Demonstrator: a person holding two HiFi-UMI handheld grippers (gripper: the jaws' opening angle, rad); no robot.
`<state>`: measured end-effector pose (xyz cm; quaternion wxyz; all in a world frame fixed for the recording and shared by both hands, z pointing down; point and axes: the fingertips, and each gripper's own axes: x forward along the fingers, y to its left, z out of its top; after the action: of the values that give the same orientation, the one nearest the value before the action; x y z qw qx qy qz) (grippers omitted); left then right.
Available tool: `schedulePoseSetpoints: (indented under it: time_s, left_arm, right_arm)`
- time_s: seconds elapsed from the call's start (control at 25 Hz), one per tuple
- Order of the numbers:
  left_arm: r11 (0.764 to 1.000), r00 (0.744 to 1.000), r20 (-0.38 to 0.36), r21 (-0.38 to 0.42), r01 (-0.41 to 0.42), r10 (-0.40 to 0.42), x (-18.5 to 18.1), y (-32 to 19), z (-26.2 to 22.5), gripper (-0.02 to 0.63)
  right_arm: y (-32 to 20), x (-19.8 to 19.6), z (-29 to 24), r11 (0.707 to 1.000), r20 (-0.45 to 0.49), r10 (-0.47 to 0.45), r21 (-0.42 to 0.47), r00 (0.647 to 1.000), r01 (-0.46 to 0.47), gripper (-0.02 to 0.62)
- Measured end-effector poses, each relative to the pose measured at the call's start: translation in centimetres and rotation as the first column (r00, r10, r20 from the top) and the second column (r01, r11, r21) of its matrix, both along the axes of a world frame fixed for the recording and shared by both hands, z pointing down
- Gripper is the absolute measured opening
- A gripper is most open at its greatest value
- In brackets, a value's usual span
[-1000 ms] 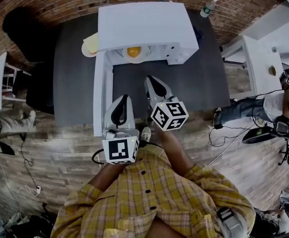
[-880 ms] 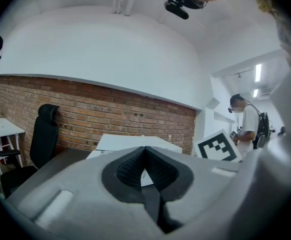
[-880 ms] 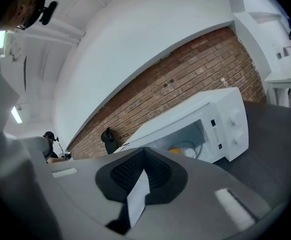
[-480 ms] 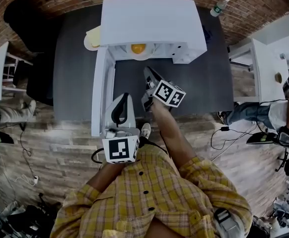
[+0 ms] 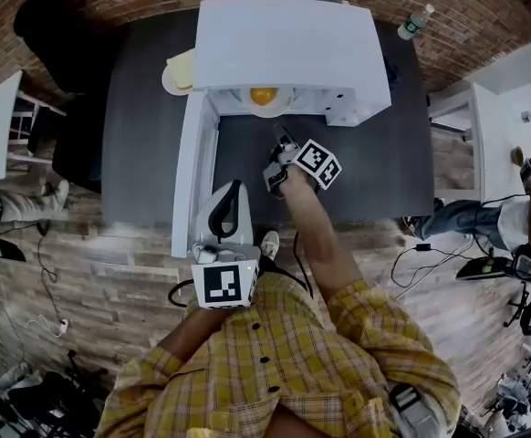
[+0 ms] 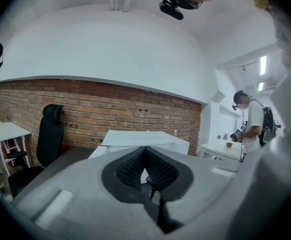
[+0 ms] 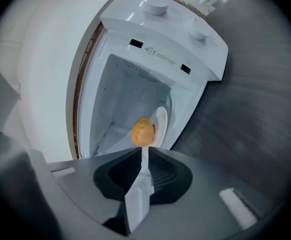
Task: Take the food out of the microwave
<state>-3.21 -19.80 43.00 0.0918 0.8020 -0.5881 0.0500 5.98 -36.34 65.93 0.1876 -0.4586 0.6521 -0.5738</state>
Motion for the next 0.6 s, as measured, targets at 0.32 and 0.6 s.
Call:
schedulePoseSetpoints:
  time_s: [0.32,0.6]
  left_arm:
    - [1.0,0.999,-0.04,0.001,0.018,-0.018,0.0,0.0,0.3,0.0]
    - [1.0,1.0,-0.031,-0.023,0.002,-0.003,0.2,0.2,1.4,0.0]
  right_arm:
    - [-1.8,0.2,2.0,0.997,0.106,0.053,-0.053,0.993,-0.047,0.087]
    - [-3.2,0.5,3.5,0.991,0.163,0.107,-0.102,0.981,-0.091,0.119]
